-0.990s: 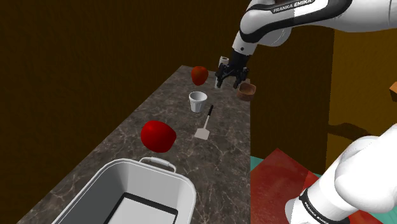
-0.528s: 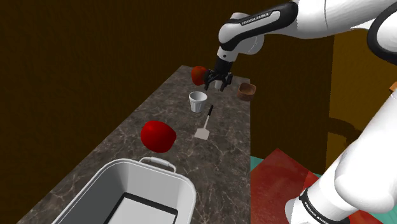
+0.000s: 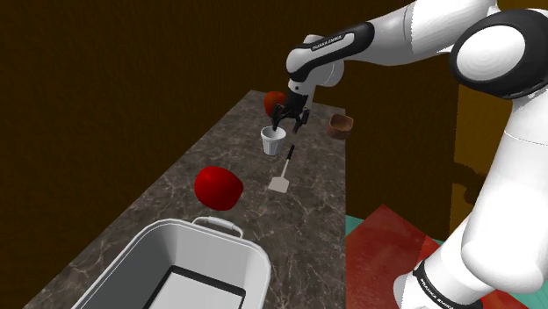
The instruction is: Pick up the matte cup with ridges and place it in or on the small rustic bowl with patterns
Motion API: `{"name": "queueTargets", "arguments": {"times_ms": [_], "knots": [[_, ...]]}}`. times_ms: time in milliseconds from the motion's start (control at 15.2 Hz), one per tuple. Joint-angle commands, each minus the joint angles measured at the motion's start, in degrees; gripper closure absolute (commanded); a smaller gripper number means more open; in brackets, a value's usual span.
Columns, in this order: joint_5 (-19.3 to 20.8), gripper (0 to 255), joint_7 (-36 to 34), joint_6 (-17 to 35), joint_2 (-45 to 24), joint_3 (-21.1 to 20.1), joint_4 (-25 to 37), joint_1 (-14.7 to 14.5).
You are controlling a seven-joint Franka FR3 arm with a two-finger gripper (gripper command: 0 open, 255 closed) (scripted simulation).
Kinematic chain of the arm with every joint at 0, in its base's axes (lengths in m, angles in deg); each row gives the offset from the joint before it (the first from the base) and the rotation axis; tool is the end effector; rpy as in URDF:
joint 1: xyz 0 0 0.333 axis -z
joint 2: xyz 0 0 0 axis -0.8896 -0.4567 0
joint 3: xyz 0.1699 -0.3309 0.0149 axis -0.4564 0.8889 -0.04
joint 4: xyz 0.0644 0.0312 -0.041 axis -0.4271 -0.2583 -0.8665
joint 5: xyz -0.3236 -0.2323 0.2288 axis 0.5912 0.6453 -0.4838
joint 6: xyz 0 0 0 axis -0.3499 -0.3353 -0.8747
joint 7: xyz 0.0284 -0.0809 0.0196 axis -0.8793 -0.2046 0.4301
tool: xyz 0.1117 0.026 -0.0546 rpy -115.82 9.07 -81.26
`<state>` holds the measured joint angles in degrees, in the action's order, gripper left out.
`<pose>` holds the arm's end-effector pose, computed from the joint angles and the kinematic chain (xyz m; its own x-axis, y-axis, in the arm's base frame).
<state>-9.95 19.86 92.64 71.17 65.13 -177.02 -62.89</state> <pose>0.7009 -0.0407 0.3705 0.9512 -0.3082 -0.0143 -0.3041 -0.9288 -0.2116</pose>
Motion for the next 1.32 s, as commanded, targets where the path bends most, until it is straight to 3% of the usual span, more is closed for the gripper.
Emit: {"name": "queueTargets", "arguments": {"times_ms": [0,660,726,1254], "knots": [[-0.28,0,0.12,1.34,-0.91,-0.18,-0.39,-0.14],[-0.63,0,0.33,2.94,-1.90,-0.39,-0.99,-0.29],[-0.63,255,0.33,2.94,-1.90,-0.39,-0.99,-0.29],[-0.62,255,0.32,2.92,-1.91,-0.39,-0.96,-0.29]]}}
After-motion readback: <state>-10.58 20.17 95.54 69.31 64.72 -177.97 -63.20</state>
